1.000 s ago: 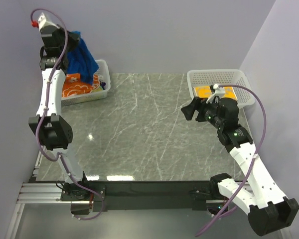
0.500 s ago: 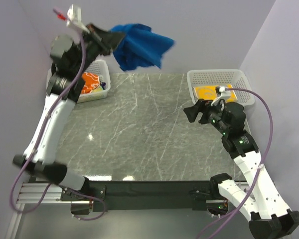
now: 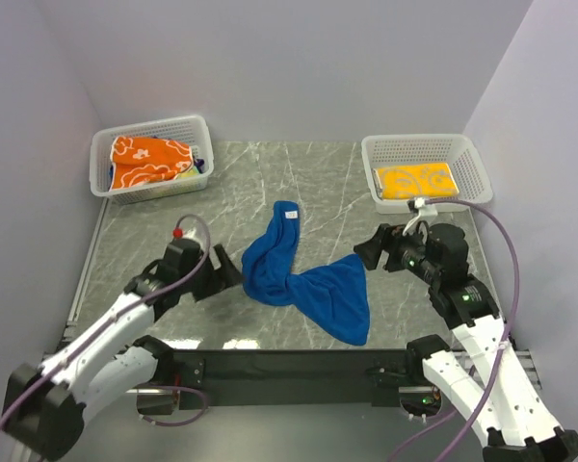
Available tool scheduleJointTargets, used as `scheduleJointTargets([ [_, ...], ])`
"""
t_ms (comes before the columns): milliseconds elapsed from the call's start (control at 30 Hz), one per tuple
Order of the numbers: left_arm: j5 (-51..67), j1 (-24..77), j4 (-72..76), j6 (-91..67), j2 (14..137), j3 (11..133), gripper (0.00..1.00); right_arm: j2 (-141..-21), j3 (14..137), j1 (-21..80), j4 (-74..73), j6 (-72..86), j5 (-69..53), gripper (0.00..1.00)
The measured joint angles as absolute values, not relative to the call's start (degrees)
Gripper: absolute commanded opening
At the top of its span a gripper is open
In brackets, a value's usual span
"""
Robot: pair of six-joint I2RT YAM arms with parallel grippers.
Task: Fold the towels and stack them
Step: Move the towel to the center of the board, then flatten out the crumpled towel
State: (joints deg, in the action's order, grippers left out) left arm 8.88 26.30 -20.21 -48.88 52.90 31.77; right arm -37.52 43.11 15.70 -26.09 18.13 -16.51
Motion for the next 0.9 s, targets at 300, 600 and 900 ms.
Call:
scheduleJointTargets([
  [300,3.51,28.27,-28.1,-49.28,41.65,33.91,0.83,-47.09,37.71,19.31,-30.59,19.64,-15.2,0.77],
  [600,-3.99,36.8,-27.31,-47.22,73.84,54.54,0.74,-60.75,36.73,21.21,-28.51,20.78,-9.41,0.71],
  [900,-13.87,39.4,-29.82,-40.47,108.51,90.98,0.62,-67.33,36.88,21.98,-26.26,21.39,-6.66,0.7],
])
